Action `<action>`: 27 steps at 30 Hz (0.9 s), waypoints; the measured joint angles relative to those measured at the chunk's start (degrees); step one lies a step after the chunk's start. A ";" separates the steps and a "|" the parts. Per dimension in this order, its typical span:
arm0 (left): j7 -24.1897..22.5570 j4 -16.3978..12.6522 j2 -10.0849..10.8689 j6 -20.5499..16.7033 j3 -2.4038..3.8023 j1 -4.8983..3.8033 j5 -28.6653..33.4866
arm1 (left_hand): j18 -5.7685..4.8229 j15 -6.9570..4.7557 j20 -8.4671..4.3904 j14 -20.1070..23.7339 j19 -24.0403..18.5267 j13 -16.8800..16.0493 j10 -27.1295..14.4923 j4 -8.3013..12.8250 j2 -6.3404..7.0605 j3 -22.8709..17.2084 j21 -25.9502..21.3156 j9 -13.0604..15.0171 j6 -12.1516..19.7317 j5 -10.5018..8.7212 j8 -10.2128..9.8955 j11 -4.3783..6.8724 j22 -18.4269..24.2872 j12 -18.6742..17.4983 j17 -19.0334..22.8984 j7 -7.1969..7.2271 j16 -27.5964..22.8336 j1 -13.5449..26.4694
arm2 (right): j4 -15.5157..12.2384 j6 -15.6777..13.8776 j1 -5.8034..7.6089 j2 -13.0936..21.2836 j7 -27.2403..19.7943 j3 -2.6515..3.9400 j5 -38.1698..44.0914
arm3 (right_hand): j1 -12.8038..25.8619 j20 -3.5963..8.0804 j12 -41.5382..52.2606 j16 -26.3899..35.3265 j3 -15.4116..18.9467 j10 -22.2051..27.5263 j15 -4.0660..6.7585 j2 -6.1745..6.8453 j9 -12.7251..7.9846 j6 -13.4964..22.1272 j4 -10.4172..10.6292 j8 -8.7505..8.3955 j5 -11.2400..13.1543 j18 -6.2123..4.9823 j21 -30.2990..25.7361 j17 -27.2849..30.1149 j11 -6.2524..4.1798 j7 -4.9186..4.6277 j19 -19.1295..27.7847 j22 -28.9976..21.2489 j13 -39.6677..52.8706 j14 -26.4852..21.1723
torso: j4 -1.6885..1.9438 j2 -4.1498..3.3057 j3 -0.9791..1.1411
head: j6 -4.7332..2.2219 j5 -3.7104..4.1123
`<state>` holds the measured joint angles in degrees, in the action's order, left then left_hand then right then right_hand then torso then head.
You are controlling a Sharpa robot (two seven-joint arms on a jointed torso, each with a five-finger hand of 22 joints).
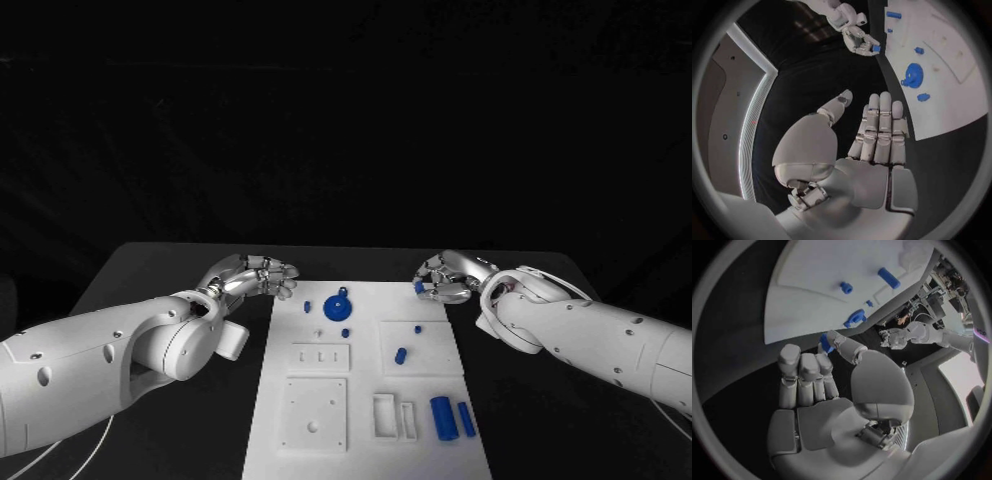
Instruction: Assemble the parts on the task board
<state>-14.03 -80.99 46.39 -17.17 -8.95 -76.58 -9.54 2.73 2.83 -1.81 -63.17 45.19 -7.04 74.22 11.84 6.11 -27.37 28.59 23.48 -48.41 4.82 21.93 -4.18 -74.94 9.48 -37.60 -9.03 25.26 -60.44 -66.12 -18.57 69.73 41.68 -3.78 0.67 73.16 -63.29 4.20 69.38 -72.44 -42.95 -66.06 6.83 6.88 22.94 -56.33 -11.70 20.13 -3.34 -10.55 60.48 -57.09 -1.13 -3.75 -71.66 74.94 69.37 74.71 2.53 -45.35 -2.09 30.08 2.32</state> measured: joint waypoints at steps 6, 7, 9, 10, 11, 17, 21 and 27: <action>4.01 0.30 -1.35 1.68 0.01 -0.09 -1.35 | 0.02 -4.05 -2.95 -4.41 4.64 -4.19 7.26 -1.05 -0.20 1.38 5.55 0.10 -3.13 -0.44 0.33 3.22 0.00 4.95 -5.33 1.94 9.63 1.18 | -4.92 0.10 1.54 -0.48 7.08 -0.08 4.18 | 0.00 0.10 0.00 0.00 -1.17 -0.26 0.02 0.78 0.00 -0.05 0.27 0.00 -0.28 -0.02 -0.01 -0.09 -0.14 0.05 -0.30 0.00 0.16 0.02 | -0.23 0.68 0.00 | -0.14 -0.31; 4.65 0.34 -1.57 1.87 0.01 -0.13 -1.58 | 0.02 -4.58 -3.51 -4.94 5.20 -5.01 8.13 -1.14 -0.40 1.62 6.51 0.10 -3.43 -0.44 0.33 3.55 0.00 6.00 -6.22 2.25 11.24 1.38 | -5.61 0.13 1.75 -0.70 8.23 -0.08 4.69 | 0.00 0.11 0.00 0.00 -1.40 -0.40 0.02 0.78 0.00 -0.06 0.25 0.00 -0.28 -0.02 -0.01 -0.09 0.00 0.06 -0.30 0.00 0.16 0.03 | -0.29 0.85 0.00 | -0.16 -0.37; 6.18 0.44 -2.25 2.22 0.01 -0.40 -2.04 | 0.00 -5.68 -4.56 -5.37 6.25 -7.21 9.01 -1.53 -0.47 2.02 8.88 0.02 -3.94 -0.44 0.18 4.19 0.01 8.67 -8.21 2.76 15.01 1.90 | -7.21 0.21 2.07 -1.35 10.79 -0.06 5.84 | 0.29 0.11 0.00 0.00 -1.77 -0.61 0.21 1.07 0.00 -0.24 0.32 0.00 -0.65 -0.03 -0.01 -0.15 -0.21 0.24 -0.31 0.00 0.16 0.22 | -0.35 1.16 0.00 | -0.19 -0.43; 6.82 0.44 -2.54 2.35 0.01 -0.59 -2.21 | 0.00 -5.89 -4.77 -5.22 6.46 -7.92 9.10 -1.59 -0.40 2.08 9.54 -0.04 -4.00 -0.44 -0.03 4.28 0.01 9.55 -8.71 2.81 16.06 1.97 | -7.89 0.24 2.15 -1.63 11.76 -0.05 6.35 | 0.29 0.11 0.00 0.00 -1.91 -0.61 0.22 1.07 0.00 -0.25 0.34 0.00 -0.92 -0.04 -0.01 -0.15 -0.20 0.24 -0.32 -0.01 0.18 0.22 | -0.38 1.35 -0.01 | -0.20 -0.44; 7.44 0.44 -2.80 2.45 0.01 -0.77 -2.40 | 0.01 -6.09 -4.96 -5.03 6.65 -8.79 9.07 -1.60 -0.21 2.08 10.25 -0.12 -4.08 -0.44 -0.31 4.32 0.01 10.56 -9.16 2.89 17.16 2.17 | -8.61 0.28 2.21 -1.89 12.72 -0.05 6.91 | 0.29 0.11 0.00 0.00 -1.92 -0.61 0.22 1.07 0.00 -0.25 0.34 0.00 -1.18 -0.05 -0.01 -0.15 -0.20 0.25 -0.31 -0.01 0.22 0.23 | -0.42 1.57 -0.03 | -0.22 -0.49; 11.59 0.38 -4.26 2.72 0.04 -1.28 -3.91 | 0.39 -7.13 -5.16 -4.99 6.85 -12.26 7.95 -3.81 1.13 3.08 12.66 -0.33 -4.20 -1.54 -0.96 4.81 0.01 14.60 -10.07 3.01 20.70 4.86 | -12.47 0.34 2.27 -4.43 18.21 -0.06 11.25 | 0.60 0.29 0.22 0.00 -2.30 -1.02 0.22 1.96 0.00 -0.50 0.40 0.00 -3.11 -0.09 -0.01 -0.15 -0.21 0.48 -0.52 -0.01 0.31 0.24 | -0.44 2.55 -0.10 | -0.20 -1.02; 13.36 0.42 -5.31 2.53 0.00 -1.32 -4.47 | 0.39 -6.97 -5.29 -3.38 6.06 -13.45 5.54 -5.56 2.17 3.22 12.90 -0.52 -4.20 -1.79 -1.58 4.39 0.01 15.54 -9.73 3.01 21.08 6.79 | -13.81 0.47 2.29 -5.92 20.31 -0.06 13.29 | 0.60 0.21 0.22 0.00 -2.52 -1.14 0.22 1.96 0.00 -0.58 0.30 0.00 -3.34 -0.10 -0.01 -0.15 -0.33 0.55 -0.61 -0.01 0.36 0.25 | -0.39 2.97 -0.11 | -0.01 -1.42; 15.37 0.45 -6.79 1.72 0.00 -1.32 -4.98 | -0.06 -4.83 -4.00 0.36 2.37 -14.11 0.37 -7.51 3.53 2.07 11.61 -0.54 -3.67 -1.78 -2.00 3.33 0.02 15.02 -7.72 2.08 19.21 7.54 | -14.62 0.77 2.28 -8.35 22.84 -0.08 15.97 | 0.91 0.10 0.22 0.00 -2.69 -1.22 0.40 2.27 0.00 -0.72 0.47 0.00 -4.46 -0.12 -0.01 -0.15 -0.41 0.64 -0.73 -0.02 0.43 0.44 | -0.23 3.57 -0.16 | 0.26 -2.16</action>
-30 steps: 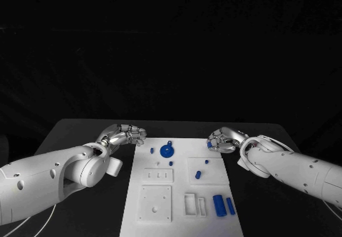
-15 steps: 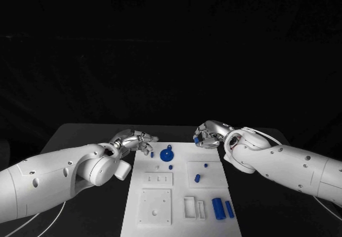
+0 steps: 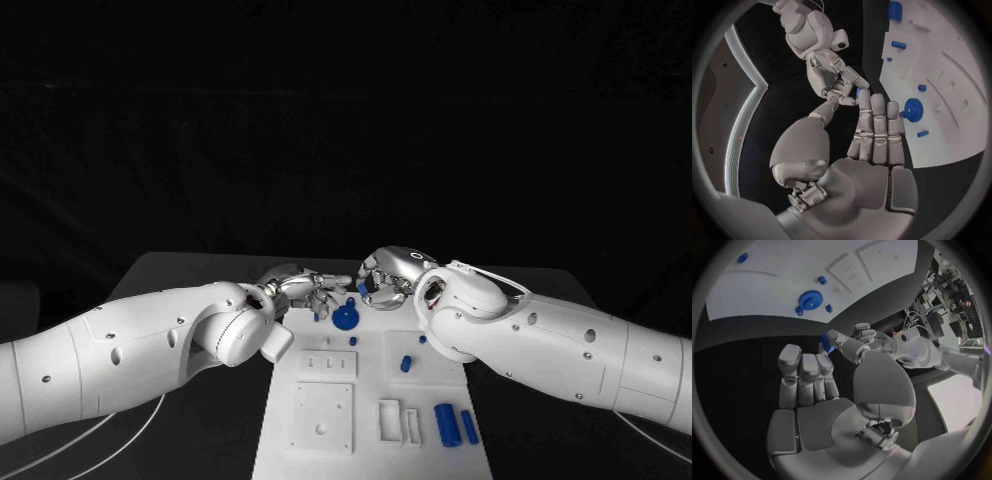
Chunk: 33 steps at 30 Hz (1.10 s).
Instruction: Assemble the parts on the task board
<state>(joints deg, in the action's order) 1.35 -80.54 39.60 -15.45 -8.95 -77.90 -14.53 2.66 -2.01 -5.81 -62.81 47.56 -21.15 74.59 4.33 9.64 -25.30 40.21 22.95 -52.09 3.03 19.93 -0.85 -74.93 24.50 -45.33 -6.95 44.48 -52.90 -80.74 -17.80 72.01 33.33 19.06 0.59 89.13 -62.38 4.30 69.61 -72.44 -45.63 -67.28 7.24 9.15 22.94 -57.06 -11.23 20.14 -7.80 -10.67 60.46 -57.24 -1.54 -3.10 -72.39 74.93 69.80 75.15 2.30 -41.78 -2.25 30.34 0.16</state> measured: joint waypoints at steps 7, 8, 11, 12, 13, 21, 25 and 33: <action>1.99 0.04 -0.97 -0.34 -0.02 0.00 -0.96 | -0.48 0.72 0.36 1.13 -1.21 -0.34 -2.24 -1.42 1.00 -0.11 -0.54 0.25 -0.30 0.00 0.00 -0.59 0.00 0.00 1.13 -0.30 -0.57 0.52 | -0.41 0.03 -0.01 -1.47 1.68 -0.08 2.20 | 0.30 -0.08 0.00 0.00 0.00 -0.43 0.00 0.30 0.00 -0.26 0.00 0.00 -1.33 -0.17 0.00 0.00 -0.01 0.20 -0.10 -0.01 0.11 0.01 | 0.03 0.24 -0.02 | 0.23 -0.38; 2.25 -0.01 -0.99 -0.34 -0.03 0.00 -1.18 | -0.47 0.78 0.27 1.20 -1.31 -0.40 -2.24 -1.67 1.00 -0.08 -0.54 0.26 -0.30 0.00 0.00 -0.59 0.00 0.00 1.21 -0.30 -0.57 0.52 | -0.46 0.03 -0.01 -1.61 1.84 -0.11 2.41 | 0.30 -0.08 0.00 0.00 0.00 -0.43 0.00 0.30 0.00 -0.28 0.00 0.00 -1.59 -0.17 0.00 0.00 -0.01 0.22 -0.09 -0.01 0.14 0.01 | 0.03 0.24 -0.02 | 0.25 -0.38; 3.06 -0.04 -1.00 -0.33 -0.05 0.00 -1.91 | -0.47 0.78 0.47 1.20 -1.51 -0.66 -2.45 -2.46 1.52 0.63 -0.54 0.39 -0.30 0.00 0.00 -0.38 0.01 0.00 1.52 -0.30 -0.57 1.04 | -0.77 0.03 -0.03 -1.88 2.22 -0.14 3.00 | 0.30 -0.08 0.00 0.00 0.00 -0.42 0.00 0.31 0.00 -0.30 0.00 0.00 -1.75 -0.19 0.00 0.01 -0.01 0.23 -0.10 -0.01 0.15 0.01 | 0.03 0.24 -0.04 | 0.27 -0.38; 3.28 -0.04 -1.01 -0.33 -0.05 0.00 -2.10 | -0.47 0.78 0.47 1.20 -1.51 -0.76 -2.45 -2.55 1.30 1.05 -0.54 0.47 -0.30 0.01 0.00 -0.38 0.01 0.00 1.61 -0.30 -0.57 1.26 | -0.85 0.03 -0.03 -1.92 2.32 -0.14 3.15 | 0.30 -0.09 0.00 0.00 0.00 -0.42 0.00 0.31 0.00 -0.30 0.00 0.00 -1.75 -0.19 0.00 0.01 -0.01 0.23 -0.09 -0.01 0.15 0.02 | 0.03 0.24 -0.03 | 0.29 -0.38; 3.58 -0.04 -1.03 -0.33 -0.06 0.00 -2.35 | -0.47 0.78 0.47 1.20 -1.51 -0.78 -2.45 -2.55 1.20 1.19 -0.54 0.47 -0.39 0.00 0.00 -0.38 0.01 0.00 1.66 -0.22 -0.57 1.37 | -0.95 0.03 -0.03 -1.96 2.43 -0.14 3.33 | 0.30 -0.08 0.00 0.00 0.00 -0.42 0.00 0.31 0.00 -0.30 0.00 0.00 -1.80 -0.20 0.00 0.01 -0.01 0.23 -0.09 -0.01 0.15 0.02 | 0.03 0.24 -0.03 | 0.29 -0.38; 4.90 -0.02 -1.08 -0.35 -0.07 0.00 -3.73 | -0.47 0.78 0.48 1.20 -1.50 -0.94 -2.65 -2.75 1.15 1.66 -0.54 0.57 -0.72 0.01 0.00 -0.17 0.01 0.00 1.83 -0.30 -0.57 1.41 | -1.57 0.04 -0.04 -2.31 2.91 -0.27 4.07 | 0.07 -0.09 0.22 0.00 0.00 -0.62 0.00 0.54 0.00 -0.31 0.00 0.00 -2.19 -0.22 0.00 0.01 -0.20 0.24 -0.09 -0.01 0.26 0.02 | 0.00 0.15 -0.02 | 0.31 -0.38; 5.21 -0.01 -1.02 -0.50 -0.09 0.00 -4.06 | -0.47 0.78 0.48 1.20 -1.50 -1.01 -2.65 -2.87 1.15 1.83 -0.54 0.58 -0.72 0.01 0.00 -0.17 0.01 0.30 1.96 -0.30 -0.57 1.41 | -1.83 0.15 -0.04 -2.31 3.00 -0.46 4.24 | 0.08 -0.09 0.22 0.00 0.01 -0.82 -0.01 0.54 0.00 -0.31 -0.01 0.00 -2.41 -0.23 0.00 0.01 0.00 0.24 -0.09 -0.01 0.32 0.02 | -0.03 0.12 0.00 | 0.23 -0.38; 5.57 -0.01 -1.00 -1.21 -0.12 0.00 -4.30 | -0.47 0.78 0.48 1.20 -1.50 -1.28 -2.86 -2.39 -0.18 2.31 -0.53 0.61 -0.72 0.01 0.01 -0.38 0.01 0.30 2.28 -0.30 -0.12 0.54 | -2.24 0.48 -0.04 -2.32 3.18 -1.05 4.27 | 0.22 -0.10 0.22 0.21 0.01 -0.81 -0.08 0.69 0.01 -0.31 -0.01 0.00 -2.42 -0.24 -0.01 0.02 0.00 0.25 -0.08 -0.02 0.31 0.09 | -0.05 0.08 -0.01 | 0.19 -0.30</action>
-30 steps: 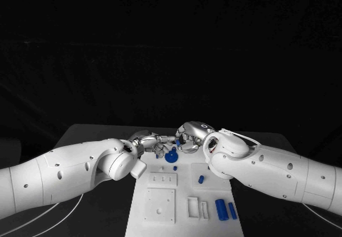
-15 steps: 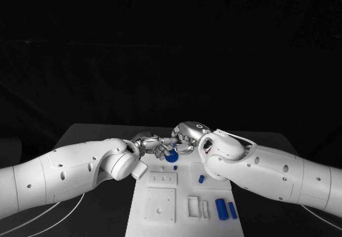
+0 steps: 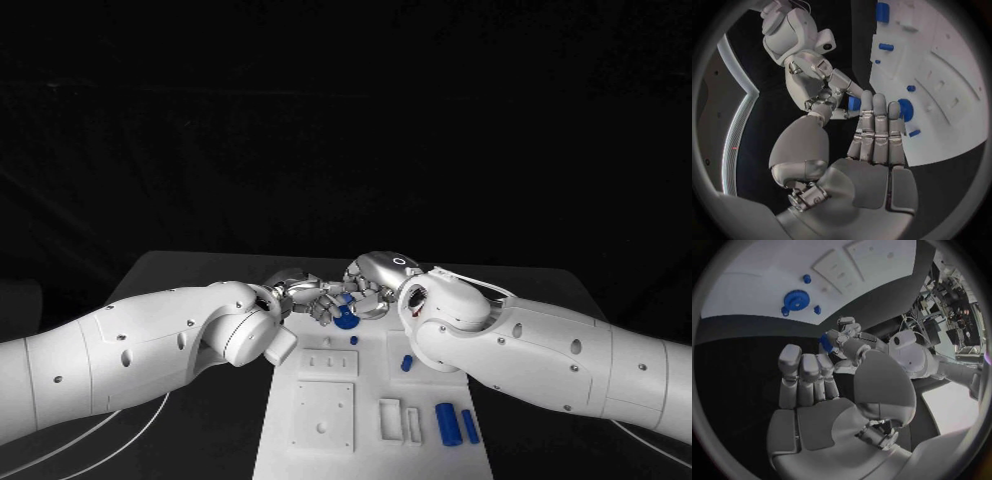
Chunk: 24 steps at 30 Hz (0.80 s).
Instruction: Assemble the parts on the task board
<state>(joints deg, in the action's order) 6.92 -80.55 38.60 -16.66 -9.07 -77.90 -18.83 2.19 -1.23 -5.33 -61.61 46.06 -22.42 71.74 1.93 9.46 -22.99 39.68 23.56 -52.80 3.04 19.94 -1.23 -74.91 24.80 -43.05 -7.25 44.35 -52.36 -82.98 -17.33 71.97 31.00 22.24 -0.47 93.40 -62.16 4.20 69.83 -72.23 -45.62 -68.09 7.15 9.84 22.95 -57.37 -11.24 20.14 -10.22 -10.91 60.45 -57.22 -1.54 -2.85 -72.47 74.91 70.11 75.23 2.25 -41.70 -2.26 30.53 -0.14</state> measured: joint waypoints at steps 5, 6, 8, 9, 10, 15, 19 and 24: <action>0.14 0.00 -0.01 -0.23 -0.03 0.01 -0.02 | 0.00 0.00 0.00 0.00 0.00 -0.15 -0.11 0.89 -2.14 0.89 0.01 0.01 -0.31 0.00 0.01 0.11 0.00 0.23 0.39 0.31 0.28 -1.59 | 0.08 0.09 0.03 -0.20 0.18 -0.08 0.00 | 0.00 0.00 0.00 0.00 0.01 0.00 0.00 0.00 0.00 0.00 -0.01 0.00 -0.19 0.00 0.00 0.00 0.00 0.00 0.00 0.00 0.02 0.00 | -0.01 -0.01 -0.01 | 0.05 0.12; 0.17 0.00 0.00 -0.24 -0.04 0.01 -0.02 | 0.00 -0.07 0.00 0.07 0.00 -0.16 -0.19 1.25 -2.67 1.13 0.01 0.01 -0.31 0.00 0.01 0.19 0.00 0.23 0.51 0.31 0.28 -2.12 | 0.11 0.09 0.03 -0.25 0.20 -0.09 0.00 | 0.00 0.00 0.00 0.00 0.01 0.00 -0.01 0.00 0.00 0.00 -0.01 0.00 -0.22 0.00 0.00 0.00 0.00 0.00 0.00 0.00 0.04 0.00 | -0.01 -0.01 -0.01 | 0.05 0.13; 0.24 -0.04 0.00 -0.25 -0.05 0.02 -0.02 | 0.00 -0.20 0.00 0.20 0.00 -0.16 -0.20 2.11 -3.50 1.26 0.01 0.00 -0.51 0.00 0.01 0.20 0.00 0.23 0.71 0.10 0.64 -2.95 | 0.15 0.09 0.04 -0.32 0.26 -0.11 0.00 | 0.00 0.00 0.00 0.00 0.01 0.00 -0.01 0.00 0.01 0.00 -0.01 0.00 -0.22 0.00 0.00 0.00 0.00 0.00 0.00 0.00 0.06 0.00 | 0.00 -0.02 0.00 | 0.07 0.14; 0.28 -0.05 0.00 -0.26 -0.05 0.02 -0.02 | 0.00 -0.21 0.00 0.20 0.00 -0.16 -0.20 2.54 -3.90 1.33 0.01 0.00 -0.56 0.00 0.01 0.20 0.00 0.23 0.86 0.14 0.68 -3.35 | 0.16 0.09 0.04 -0.35 0.29 -0.12 0.00 | 0.00 -0.01 0.00 0.00 0.01 0.00 -0.01 0.00 0.01 -0.01 -0.01 0.00 -0.22 0.00 0.00 0.00 0.00 0.00 0.00 0.00 0.06 0.00 | 0.01 -0.02 0.00 | 0.07 0.17; 0.33 -0.06 0.00 -0.26 -0.05 0.02 -0.02 | 0.00 -0.21 0.00 0.20 0.00 -0.16 -0.20 2.98 -4.24 1.31 0.01 0.00 -0.71 0.00 0.01 0.20 0.00 0.23 0.98 0.29 0.68 -3.69 | 0.16 0.09 0.05 -0.39 0.33 -0.13 0.00 | 0.00 -0.01 0.00 0.00 0.01 0.00 -0.01 0.00 0.01 -0.01 -0.01 0.00 -0.22 0.00 0.00 0.00 0.00 0.00 0.00 0.00 0.06 0.00 | 0.01 -0.03 0.00 | 0.08 0.21; 0.63 -0.07 -0.02 -0.25 -0.07 0.03 -0.02 | 0.00 -0.21 0.00 0.20 0.00 -0.16 -0.20 3.50 -4.76 1.09 0.02 0.01 -0.77 0.00 0.02 0.20 0.00 0.23 1.12 0.36 0.68 -4.21 | 0.13 0.09 0.05 -0.56 0.45 -0.14 0.00 | 0.00 -0.01 0.00 0.00 0.02 0.00 -0.01 0.00 0.01 -0.01 -0.02 0.00 -0.22 -0.01 0.00 0.00 0.00 0.00 0.01 0.00 0.05 0.00 | 0.08 -0.04 0.03 | 0.10 0.25; 1.01 0.05 -0.16 -0.20 -0.07 0.03 -0.23 | 0.00 -0.21 0.00 0.20 0.00 -0.15 -0.19 4.47 -4.70 0.58 0.02 0.10 -1.30 0.00 0.02 0.20 0.01 0.23 1.25 0.48 0.95 -5.33 | 0.09 0.07 0.05 -0.70 0.49 -0.14 0.00 | 0.00 -0.01 0.00 0.00 0.07 0.00 -0.02 0.00 0.01 -0.01 -0.07 0.01 -0.45 0.00 0.00 0.00 0.00 0.00 0.01 0.00 0.05 0.00 | 0.08 -0.07 0.04 | 0.13 0.22; 1.52 0.37 -0.57 -0.18 -0.10 0.03 -0.64 | 0.00 -0.21 0.00 0.20 0.00 -0.15 -0.17 5.01 -4.86 0.05 0.02 0.18 -1.85 0.00 0.33 0.20 0.01 0.23 1.49 0.62 1.35 -5.77 | 0.07 0.08 0.04 -0.77 0.55 -0.16 0.00 | -0.07 -0.01 0.00 0.00 0.07 0.00 -0.02 0.08 0.02 -0.01 -0.07 0.03 -0.44 0.00 0.00 0.01 0.00 0.01 0.01 -0.01 0.06 -0.01 | 0.05 -0.09 0.07 | 0.13 0.13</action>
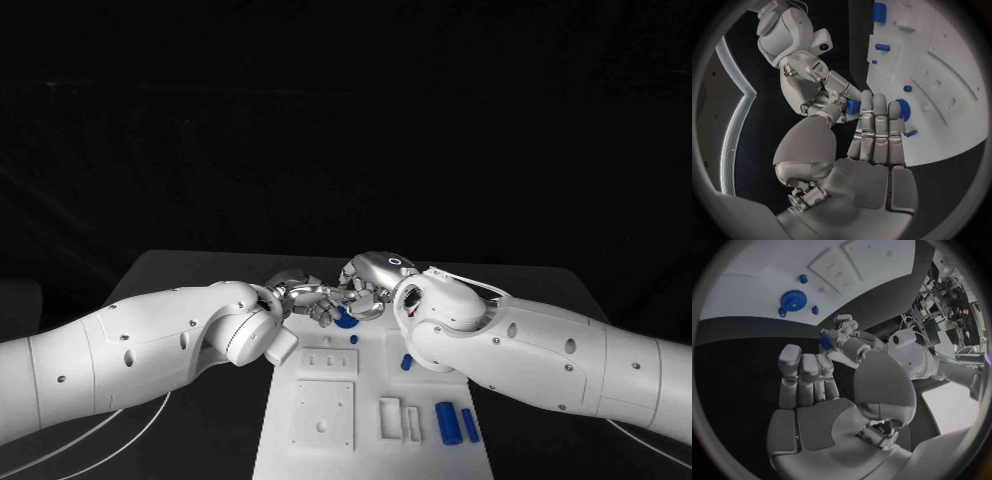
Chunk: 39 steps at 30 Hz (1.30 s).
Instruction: Assemble the parts on the task board
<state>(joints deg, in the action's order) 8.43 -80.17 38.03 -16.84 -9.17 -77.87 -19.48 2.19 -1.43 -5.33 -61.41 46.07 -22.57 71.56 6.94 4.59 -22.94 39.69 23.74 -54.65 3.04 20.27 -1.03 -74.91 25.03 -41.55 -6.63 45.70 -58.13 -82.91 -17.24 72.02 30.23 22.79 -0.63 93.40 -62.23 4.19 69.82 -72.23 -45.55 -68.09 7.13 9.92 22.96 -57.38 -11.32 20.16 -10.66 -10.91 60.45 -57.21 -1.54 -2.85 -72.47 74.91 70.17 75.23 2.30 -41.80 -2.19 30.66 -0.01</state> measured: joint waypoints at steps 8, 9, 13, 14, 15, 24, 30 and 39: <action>0.27 0.06 -0.07 0.00 -0.01 0.00 -0.31 | 0.00 0.00 0.00 0.00 0.00 0.01 0.32 0.42 -0.97 -0.41 0.00 -0.01 -0.71 0.00 -0.01 0.13 0.00 0.00 0.28 0.30 0.48 -0.63 | 0.05 0.05 -0.01 0.00 0.04 -0.03 -0.02 | 0.15 0.00 0.00 0.00 0.01 0.00 0.12 0.15 0.01 0.00 -0.01 0.29 -0.22 -0.01 0.00 0.00 0.00 0.00 0.00 0.00 0.09 0.14 | -0.08 -0.02 0.03 | 0.08 -0.03; 0.27 0.06 -0.07 0.00 -0.02 0.00 -0.33 | 0.00 0.00 0.00 0.00 0.00 0.01 0.43 0.52 -1.36 -0.52 0.00 -0.01 -0.72 0.00 -0.01 0.23 0.00 0.00 0.35 0.31 0.48 -0.66 | 0.06 0.05 -0.01 0.01 0.04 -0.03 -0.02 | 0.17 0.00 0.00 0.00 0.01 0.00 0.15 0.17 0.01 0.00 -0.01 0.30 -0.22 -0.02 0.00 0.00 0.00 0.00 0.00 0.00 0.09 0.16 | -0.08 -0.02 0.03 | 0.08 -0.02; 0.27 -0.06 0.04 0.01 -0.02 0.01 -0.38 | 0.00 0.00 0.00 0.00 0.00 0.01 0.53 0.62 -2.44 -1.75 0.00 -0.02 -1.17 -0.01 -0.02 0.32 0.00 0.00 0.60 0.35 0.89 -0.77 | 0.10 0.06 -0.01 0.05 0.02 -0.05 -0.04 | 0.22 -0.09 0.00 0.00 0.01 0.00 0.20 0.22 0.01 -0.17 -0.01 0.30 -0.22 -0.16 0.00 0.00 0.00 0.16 -0.09 0.00 0.09 0.22 | -0.08 -0.02 0.04 | 0.08 0.08; 0.26 -0.11 0.10 0.04 -0.02 0.01 -0.39 | 0.00 0.00 0.00 0.00 0.00 0.02 0.58 0.33 -2.51 -2.79 0.00 0.03 -1.26 -0.01 -0.02 0.35 0.00 0.00 0.73 0.42 0.89 -0.84 | 0.13 0.07 -0.01 0.05 0.01 -0.06 -0.05 | 0.23 -0.09 0.00 0.00 -0.01 0.00 0.20 0.23 0.01 -0.17 0.01 0.30 -0.22 -0.16 0.00 0.00 0.00 0.17 -0.09 0.00 0.09 0.22 | -0.07 -0.02 0.04 | 0.09 0.12; 0.23 -0.14 0.16 0.07 -0.01 0.01 -0.39 | 0.00 0.00 0.00 0.00 0.00 0.05 0.83 0.12 -2.58 -3.47 0.00 0.07 -1.48 -0.01 -0.02 0.43 0.00 0.00 0.79 0.42 0.89 -0.91 | 0.16 0.08 -0.01 0.05 0.00 -0.07 -0.05 | 0.36 -0.10 0.00 0.00 -0.03 0.00 0.20 0.37 0.01 -0.17 0.03 0.30 -0.21 -0.17 0.00 0.00 0.00 0.17 -0.09 0.00 0.09 0.22 | -0.05 -0.02 0.04 | 0.09 0.14; 0.04 -0.20 0.42 0.16 0.04 -0.01 -0.41 | 0.00 -0.23 0.00 -0.23 0.00 0.00 2.04 0.45 -3.38 -5.83 0.42 0.29 -2.97 -0.01 0.87 1.05 0.01 0.12 1.00 0.92 1.87 -1.03 | 0.33 0.24 -0.06 0.15 -0.03 -0.13 -0.01 | 0.60 -0.10 0.00 0.00 -0.10 0.00 0.20 0.60 0.01 -0.19 0.12 0.31 -0.55 -0.17 0.00 0.00 0.00 0.18 -0.10 0.00 0.08 0.22 | -0.03 -0.01 0.03 | 0.10 0.26; 0.03 -0.21 0.46 0.16 0.02 -0.01 -0.45 | 0.00 -0.23 0.00 -0.23 0.00 -0.16 2.54 0.95 -3.68 -6.32 0.68 0.65 -3.60 -0.21 1.21 1.15 -0.04 0.26 1.06 1.15 2.27 -1.00 | 0.30 0.31 -0.06 0.14 -0.04 -0.13 0.08 | 0.66 -0.10 0.00 0.00 -0.26 0.00 0.19 0.66 0.01 -0.19 -0.04 0.65 -0.55 -0.18 0.00 0.00 0.00 0.19 -0.10 0.00 0.08 0.22 | -0.01 -0.02 0.03 | 0.15 0.27; 0.07 -0.21 0.46 0.17 0.02 -0.01 -0.76 | 0.00 -0.59 0.00 -0.59 0.00 -0.42 3.14 1.42 -4.04 -6.79 1.12 1.11 -4.11 -0.22 1.41 1.59 -0.04 0.72 1.06 1.07 3.10 -0.63 | 0.25 0.40 -0.07 0.16 -0.03 -0.13 0.08 | 0.57 -0.10 0.00 0.00 -0.26 0.00 0.19 0.57 0.01 -0.19 -0.04 0.65 -0.55 -0.18 0.00 0.00 0.00 0.19 -0.10 0.00 0.07 0.21 | 0.01 -0.04 0.01 | 0.20 0.27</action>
<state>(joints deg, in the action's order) 8.50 -80.39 38.49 -16.68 -9.16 -77.87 -20.23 2.20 -2.02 -5.33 -62.00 46.07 -22.99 74.70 8.37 0.55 -29.74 40.81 24.85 -58.77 2.82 21.68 0.55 -74.94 25.75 -40.49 -5.56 48.80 -58.76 -82.66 -16.84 71.95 30.39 22.76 -0.76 93.48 -61.66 4.09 69.82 -72.23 -45.81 -68.09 7.32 10.49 22.98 -57.57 -11.36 20.82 -11.21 -11.09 60.45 -57.21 -1.54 -2.66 -72.56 74.90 70.25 75.44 2.31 -41.84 -2.19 30.86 0.26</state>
